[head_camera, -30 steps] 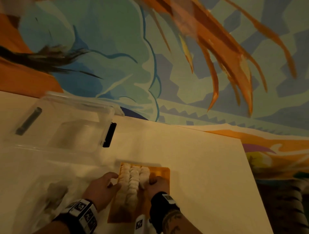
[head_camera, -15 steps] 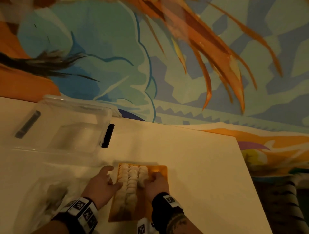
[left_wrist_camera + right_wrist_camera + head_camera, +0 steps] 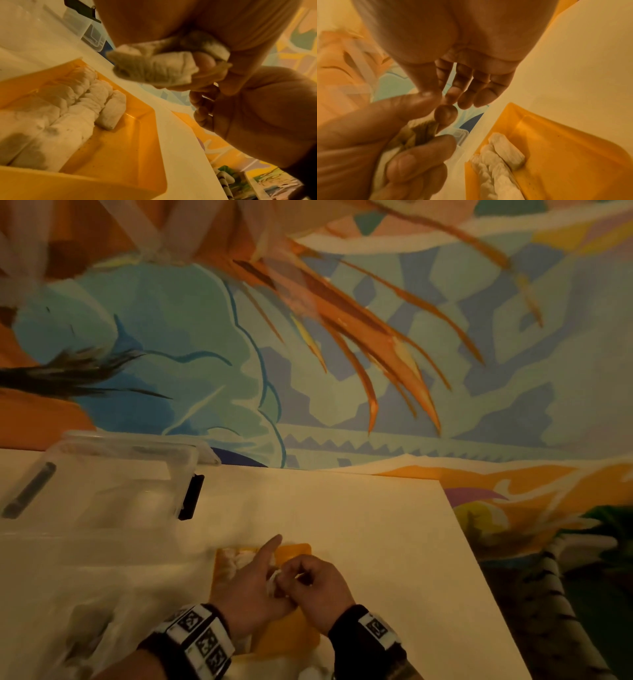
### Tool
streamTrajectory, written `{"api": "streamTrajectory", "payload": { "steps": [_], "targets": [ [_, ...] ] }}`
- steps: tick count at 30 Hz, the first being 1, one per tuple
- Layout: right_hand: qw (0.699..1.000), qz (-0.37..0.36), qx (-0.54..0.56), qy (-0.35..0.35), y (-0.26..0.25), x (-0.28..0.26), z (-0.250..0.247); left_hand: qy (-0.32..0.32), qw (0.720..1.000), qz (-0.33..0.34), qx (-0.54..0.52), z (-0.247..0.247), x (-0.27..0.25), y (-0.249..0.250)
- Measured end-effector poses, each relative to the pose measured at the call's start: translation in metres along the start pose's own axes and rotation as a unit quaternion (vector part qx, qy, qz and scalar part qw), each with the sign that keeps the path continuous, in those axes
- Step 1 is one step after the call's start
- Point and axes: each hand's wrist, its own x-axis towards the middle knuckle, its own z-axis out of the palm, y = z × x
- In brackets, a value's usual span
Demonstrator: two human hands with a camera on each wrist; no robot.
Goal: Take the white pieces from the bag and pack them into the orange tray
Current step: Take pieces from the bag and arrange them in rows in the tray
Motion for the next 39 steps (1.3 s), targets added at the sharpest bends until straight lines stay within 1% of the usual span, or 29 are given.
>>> {"api": "streamTrajectory", "payload": {
  "steps": [2,5,8,12,14,16,18,20,22,25,28,30,33,36,39],
  "targets": [
    [0.999,0.006,0.024,0.029,-0.001,-0.005,-0.008,0.008,1.000,0.009,-0.017,0.005,-0.002,0.007],
    [0.994,0.017,0.067,0.088,-0.002,-0.012,-0.022,0.040,0.998,0.016,-0.038,0.010,-0.006,0.017],
    [0.991,0.022,0.062,0.119,-0.003,-0.016,-0.032,0.072,0.994,0.002,-0.078,0.013,-0.007,0.018],
    [0.994,0.025,0.047,0.100,-0.004,-0.020,-0.031,0.101,0.994,-0.024,-0.035,0.013,-0.009,0.010],
    [0.992,0.025,0.069,0.098,-0.005,-0.022,-0.027,0.114,0.992,-0.031,-0.045,0.013,-0.009,0.005],
    [0.993,0.038,0.080,0.080,-0.004,-0.022,-0.021,0.132,0.989,-0.029,-0.056,0.012,-0.010,0.004],
    [0.995,0.059,0.058,0.050,0.000,-0.022,-0.012,0.147,0.986,-0.030,-0.067,0.010,-0.011,0.002],
    [0.996,0.075,0.037,0.035,0.005,-0.020,-0.004,0.151,0.985,-0.043,-0.067,0.007,-0.012,-0.003],
    [0.995,0.092,0.023,0.044,0.010,-0.015,0.002,0.161,0.983,-0.064,-0.053,0.001,-0.012,-0.012],
    [0.989,0.131,-0.010,0.068,0.020,-0.001,0.011,0.210,0.972,-0.099,-0.037,-0.020,-0.006,-0.035],
    [0.983,0.159,-0.068,0.063,0.030,0.014,0.020,0.245,0.957,-0.151,0.038,-0.047,-0.003,-0.063],
    [0.978,0.179,-0.097,0.041,0.030,0.022,0.027,0.240,0.952,-0.184,0.053,-0.058,-0.002,-0.080],
    [0.968,0.208,-0.142,0.016,0.027,0.035,0.035,0.191,0.952,-0.226,0.086,-0.064,0.001,-0.098],
    [0.958,0.222,-0.182,0.004,0.031,0.047,0.040,0.155,0.955,-0.235,0.098,-0.062,0.006,-0.106],
    [0.959,0.214,-0.186,-0.001,0.036,0.056,0.046,0.130,0.959,-0.229,0.104,-0.060,0.009,-0.110]
  ]
}}
